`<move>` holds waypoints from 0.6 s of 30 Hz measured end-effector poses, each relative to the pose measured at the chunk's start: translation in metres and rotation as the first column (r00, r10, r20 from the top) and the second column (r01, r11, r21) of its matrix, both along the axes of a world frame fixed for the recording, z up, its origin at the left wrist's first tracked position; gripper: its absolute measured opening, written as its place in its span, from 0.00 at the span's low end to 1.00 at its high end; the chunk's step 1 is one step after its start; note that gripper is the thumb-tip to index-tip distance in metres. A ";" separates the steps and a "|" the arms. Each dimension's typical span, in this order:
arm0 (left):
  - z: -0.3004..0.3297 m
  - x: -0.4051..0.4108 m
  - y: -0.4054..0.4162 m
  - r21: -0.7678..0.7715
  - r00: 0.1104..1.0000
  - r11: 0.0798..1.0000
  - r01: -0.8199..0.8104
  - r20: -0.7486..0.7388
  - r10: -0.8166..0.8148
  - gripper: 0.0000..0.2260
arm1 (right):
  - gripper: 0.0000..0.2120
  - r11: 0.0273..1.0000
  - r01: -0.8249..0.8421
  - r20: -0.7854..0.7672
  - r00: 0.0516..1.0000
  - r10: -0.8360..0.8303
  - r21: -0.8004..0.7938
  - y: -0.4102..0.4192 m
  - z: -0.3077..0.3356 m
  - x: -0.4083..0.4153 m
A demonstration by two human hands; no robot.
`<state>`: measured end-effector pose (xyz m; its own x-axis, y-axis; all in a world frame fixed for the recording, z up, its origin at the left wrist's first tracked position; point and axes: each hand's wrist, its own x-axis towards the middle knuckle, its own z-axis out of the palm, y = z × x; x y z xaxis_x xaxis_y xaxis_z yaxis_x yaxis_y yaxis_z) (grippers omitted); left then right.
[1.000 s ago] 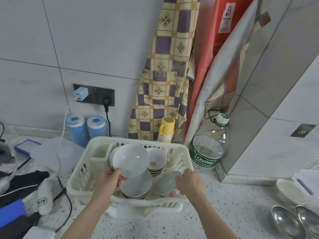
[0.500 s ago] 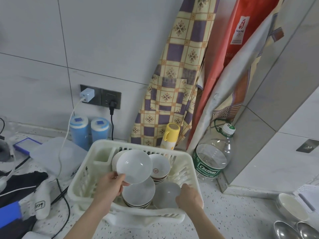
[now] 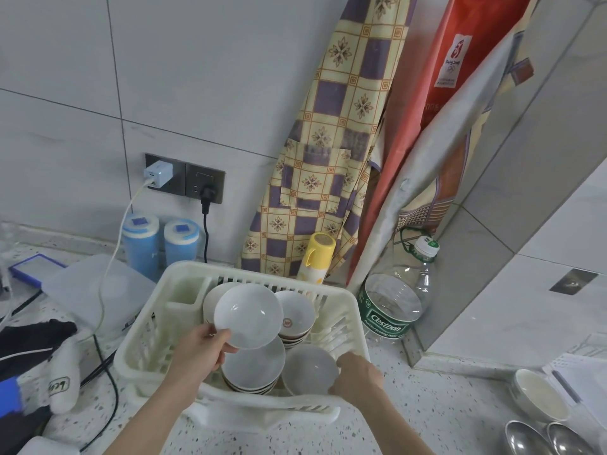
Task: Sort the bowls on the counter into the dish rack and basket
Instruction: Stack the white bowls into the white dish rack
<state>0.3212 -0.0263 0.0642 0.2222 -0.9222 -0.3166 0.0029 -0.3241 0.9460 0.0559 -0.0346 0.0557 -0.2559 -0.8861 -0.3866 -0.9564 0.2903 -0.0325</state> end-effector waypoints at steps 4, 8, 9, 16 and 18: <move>-0.002 -0.001 0.000 -0.003 1.000 1.000 0.008 0.018 -0.008 0.07 | 0.18 1.000 0.015 -0.034 0.999 -0.014 0.011 0.001 0.000 0.006; -0.008 0.001 -0.002 0.005 1.000 1.000 0.007 0.020 -0.008 0.05 | 0.18 1.000 0.007 -0.029 1.000 -0.007 0.002 0.000 -0.003 0.004; -0.010 0.001 -0.003 0.007 1.000 1.000 0.011 0.018 -0.011 0.05 | 0.18 1.000 0.002 -0.023 1.000 -0.002 -0.005 -0.001 -0.005 0.004; -0.007 0.001 -0.005 0.035 1.000 0.999 0.014 0.003 -0.014 0.07 | 0.15 0.987 -0.005 0.003 1.000 0.006 -0.163 0.009 -0.002 0.005; -0.003 -0.005 -0.004 0.031 1.000 0.999 -0.013 -0.011 0.014 0.06 | 0.15 0.961 0.101 0.212 0.976 -0.045 -0.258 0.014 0.001 -0.002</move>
<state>0.3159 -0.0307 0.0616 0.2312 -0.9090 -0.3469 0.0176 -0.3526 0.9356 0.0539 -0.0201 0.0570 -0.2647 -0.9454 -0.1901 -0.8982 0.3134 -0.3082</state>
